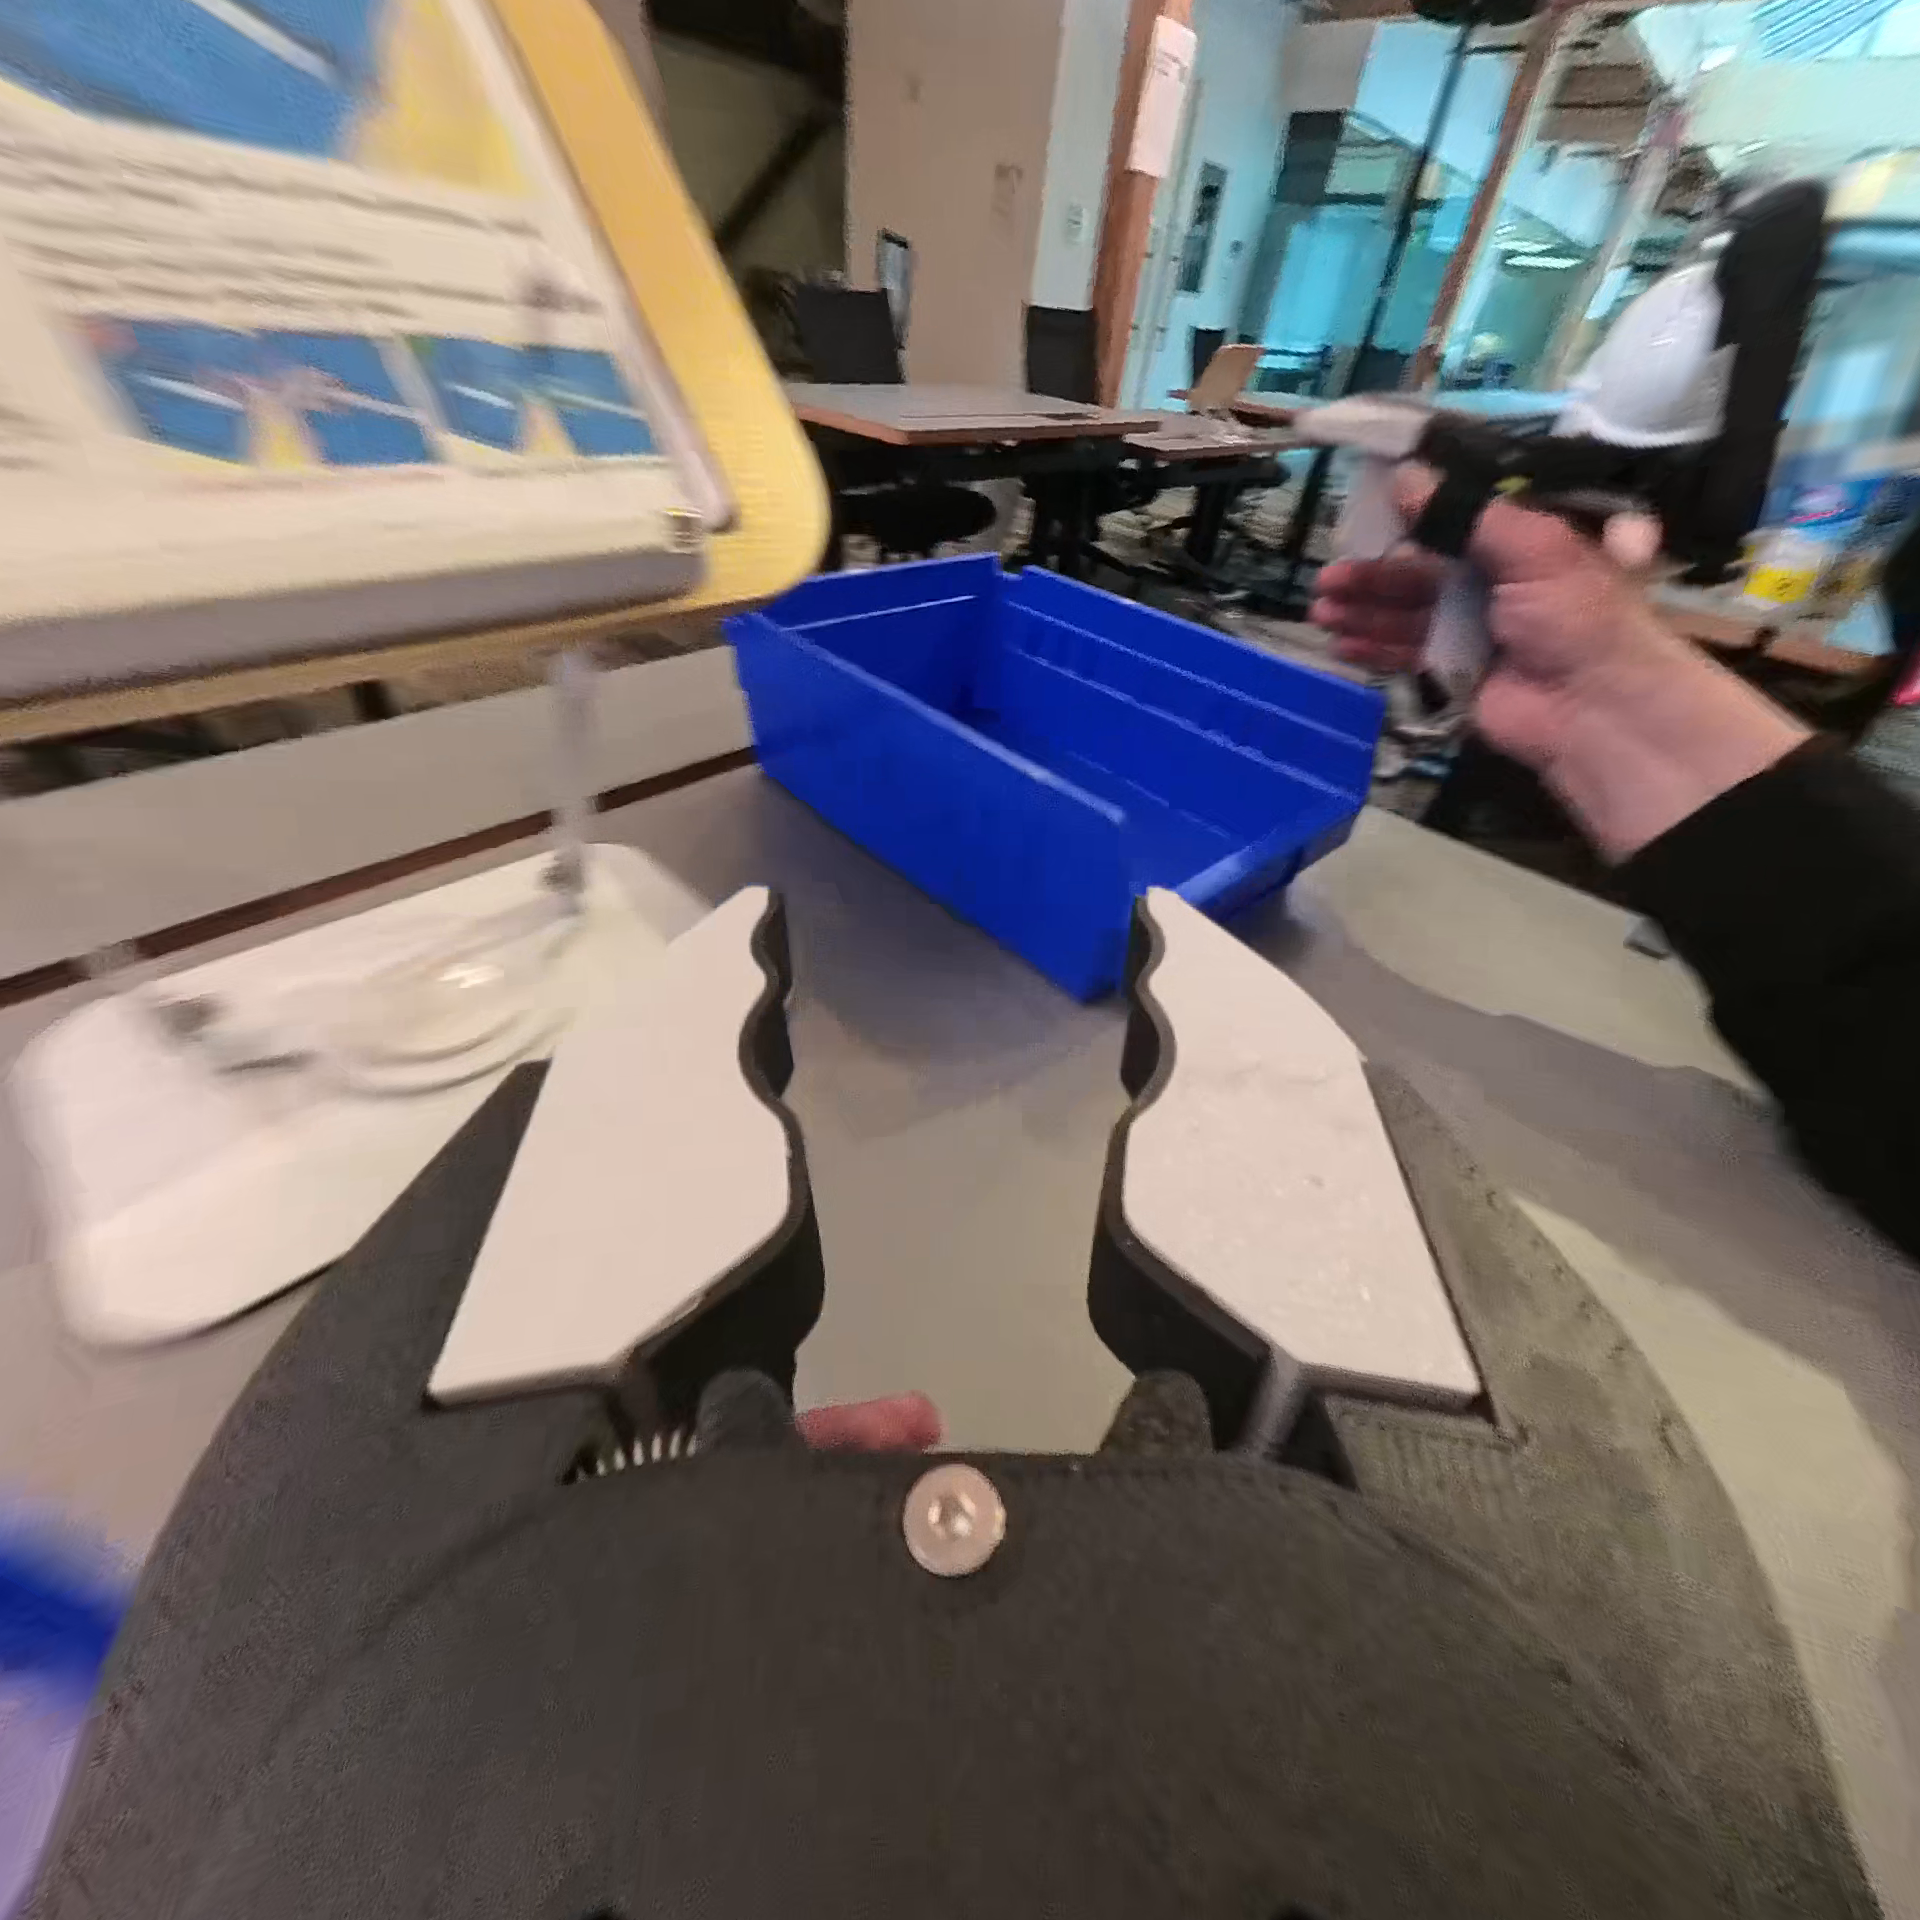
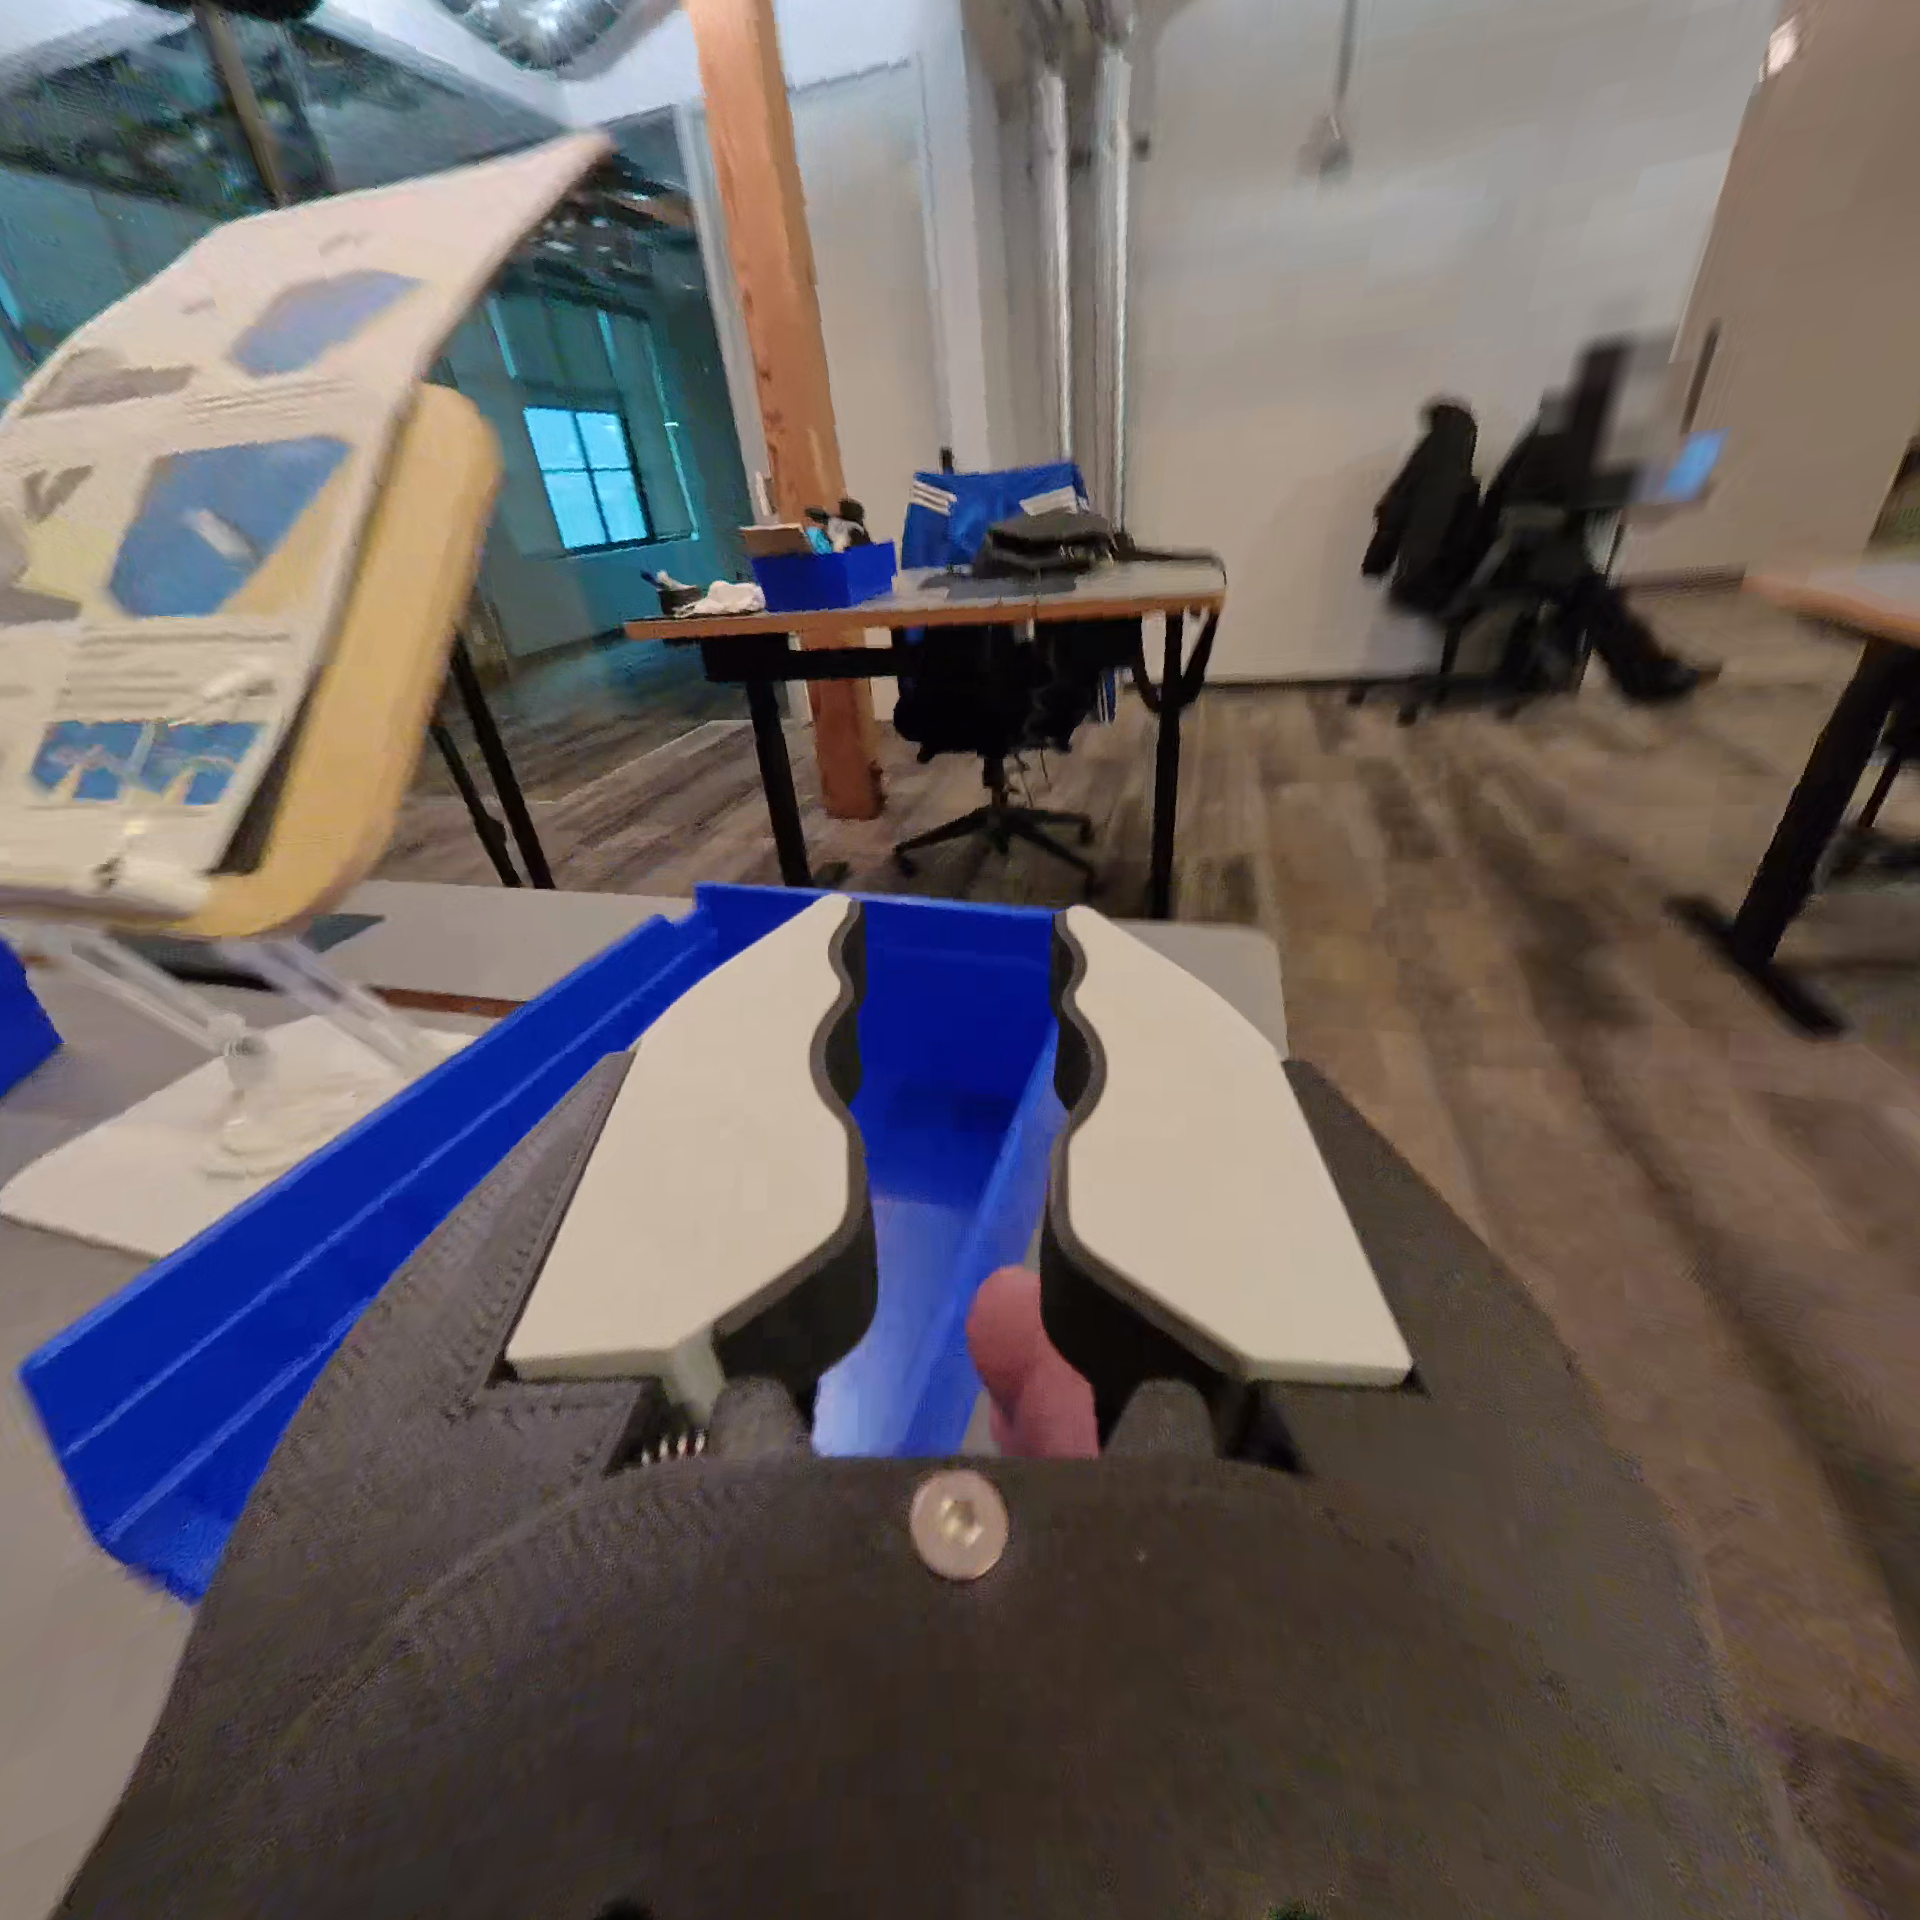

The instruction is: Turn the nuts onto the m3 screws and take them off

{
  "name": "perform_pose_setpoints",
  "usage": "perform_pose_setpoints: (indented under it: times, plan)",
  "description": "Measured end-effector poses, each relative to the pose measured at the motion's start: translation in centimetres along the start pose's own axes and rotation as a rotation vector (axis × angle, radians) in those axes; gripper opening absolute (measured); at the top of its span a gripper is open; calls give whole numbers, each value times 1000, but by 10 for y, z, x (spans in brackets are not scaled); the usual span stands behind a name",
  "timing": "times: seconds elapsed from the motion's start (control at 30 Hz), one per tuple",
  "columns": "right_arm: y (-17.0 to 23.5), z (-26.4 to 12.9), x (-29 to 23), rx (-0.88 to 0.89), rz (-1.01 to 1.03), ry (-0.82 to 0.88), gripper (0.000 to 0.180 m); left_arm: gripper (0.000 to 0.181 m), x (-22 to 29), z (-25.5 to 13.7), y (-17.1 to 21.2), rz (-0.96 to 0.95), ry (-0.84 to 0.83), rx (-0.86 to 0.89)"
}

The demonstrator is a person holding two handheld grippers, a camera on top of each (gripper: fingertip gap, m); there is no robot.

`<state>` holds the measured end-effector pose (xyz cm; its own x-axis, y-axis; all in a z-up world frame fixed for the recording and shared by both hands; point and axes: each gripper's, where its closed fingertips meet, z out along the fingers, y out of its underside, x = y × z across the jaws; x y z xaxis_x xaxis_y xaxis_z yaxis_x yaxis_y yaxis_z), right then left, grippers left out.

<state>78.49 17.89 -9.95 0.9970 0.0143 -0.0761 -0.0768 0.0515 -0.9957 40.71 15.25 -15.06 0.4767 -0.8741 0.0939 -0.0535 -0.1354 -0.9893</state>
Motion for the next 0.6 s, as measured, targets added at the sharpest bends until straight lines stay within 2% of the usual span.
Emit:
perform_pose_setpoints:
  times: [0.07, 0.23, 0.3, 0.4, 0.43, 0.5, 0.6]
  plan:
    - [-25, -12, -53, 37, -95, -94, 32, 51, -28, -54, -10, 20, -112, 54]
    - [-47, -26, -241, 80, -134, -528, 35, 46, -96, -170, -12, 74, -398, 21]
    - [-31, -19, -310, 32, -147, -637, 40, 46, -126, -212, -8, 125, -547, 0]
    - [13, -2, -401, -64, -200, -737, 53, 54, -162, -257, 16, 85, -676, -76]
    - [30, 5, -426, -95, -214, -756, 61, 60, -172, -266, 26, 57, -698, -98]
    - [65, 14, -473, -174, -217, -832, 67, 64, -187, -278, 42, 15, -729, -109]
    - [93, 27, -522, -212, -90, -902, 73, 65, -202, -286, 57, 18, -740, -113]
